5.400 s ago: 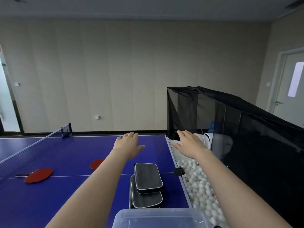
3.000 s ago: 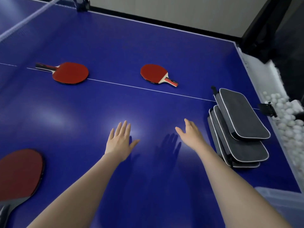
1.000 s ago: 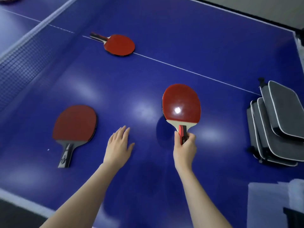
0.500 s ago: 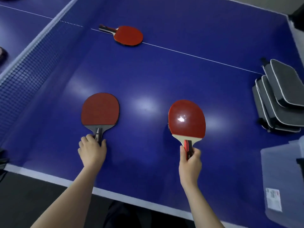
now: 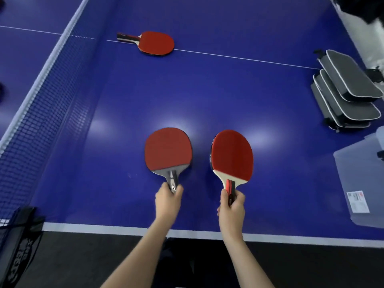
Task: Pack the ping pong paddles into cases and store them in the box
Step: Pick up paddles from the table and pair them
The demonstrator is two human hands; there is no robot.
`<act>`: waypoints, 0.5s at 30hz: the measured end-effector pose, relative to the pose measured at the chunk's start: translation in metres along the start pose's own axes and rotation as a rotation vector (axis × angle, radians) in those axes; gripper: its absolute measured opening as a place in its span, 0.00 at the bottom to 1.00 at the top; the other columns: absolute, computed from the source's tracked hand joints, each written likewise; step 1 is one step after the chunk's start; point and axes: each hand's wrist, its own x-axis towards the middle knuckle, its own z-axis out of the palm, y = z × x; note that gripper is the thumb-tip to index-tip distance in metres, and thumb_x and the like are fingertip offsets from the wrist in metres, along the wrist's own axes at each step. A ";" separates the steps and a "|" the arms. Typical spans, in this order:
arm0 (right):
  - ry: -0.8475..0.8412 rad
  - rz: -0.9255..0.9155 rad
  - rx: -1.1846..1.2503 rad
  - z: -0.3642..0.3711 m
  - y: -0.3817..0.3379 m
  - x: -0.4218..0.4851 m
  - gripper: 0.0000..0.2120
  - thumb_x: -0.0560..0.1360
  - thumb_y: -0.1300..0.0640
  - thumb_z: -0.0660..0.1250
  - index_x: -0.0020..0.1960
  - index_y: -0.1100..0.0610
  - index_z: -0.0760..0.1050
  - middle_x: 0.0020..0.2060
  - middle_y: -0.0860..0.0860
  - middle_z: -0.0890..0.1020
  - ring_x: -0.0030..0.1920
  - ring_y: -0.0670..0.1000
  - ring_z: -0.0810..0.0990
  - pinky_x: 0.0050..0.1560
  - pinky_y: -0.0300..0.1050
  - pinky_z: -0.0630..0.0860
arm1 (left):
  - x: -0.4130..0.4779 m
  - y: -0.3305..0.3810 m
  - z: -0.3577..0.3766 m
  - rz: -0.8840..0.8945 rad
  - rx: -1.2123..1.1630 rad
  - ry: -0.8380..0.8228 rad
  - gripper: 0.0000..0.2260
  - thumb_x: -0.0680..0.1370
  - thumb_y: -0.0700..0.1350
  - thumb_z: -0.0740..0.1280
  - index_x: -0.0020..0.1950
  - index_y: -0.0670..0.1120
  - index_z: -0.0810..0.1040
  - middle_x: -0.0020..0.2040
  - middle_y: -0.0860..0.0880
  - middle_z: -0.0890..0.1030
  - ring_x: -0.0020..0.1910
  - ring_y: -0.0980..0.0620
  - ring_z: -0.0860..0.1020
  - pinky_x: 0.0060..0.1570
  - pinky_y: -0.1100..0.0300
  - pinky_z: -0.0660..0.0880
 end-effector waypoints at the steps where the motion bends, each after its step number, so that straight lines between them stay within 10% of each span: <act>1: -0.001 0.007 0.000 0.003 0.002 -0.006 0.10 0.80 0.50 0.61 0.55 0.56 0.69 0.38 0.55 0.80 0.36 0.55 0.80 0.39 0.54 0.78 | -0.010 -0.006 0.009 0.009 -0.006 -0.020 0.16 0.77 0.46 0.66 0.34 0.46 0.62 0.32 0.49 0.70 0.32 0.47 0.67 0.34 0.54 0.62; 15: -0.105 -0.063 -0.178 0.047 0.003 -0.027 0.14 0.79 0.50 0.62 0.60 0.57 0.68 0.46 0.48 0.80 0.47 0.52 0.82 0.45 0.46 0.77 | -0.041 -0.024 0.030 -0.163 -0.214 -0.146 0.20 0.80 0.59 0.59 0.42 0.44 0.77 0.37 0.49 0.80 0.37 0.53 0.77 0.39 0.57 0.72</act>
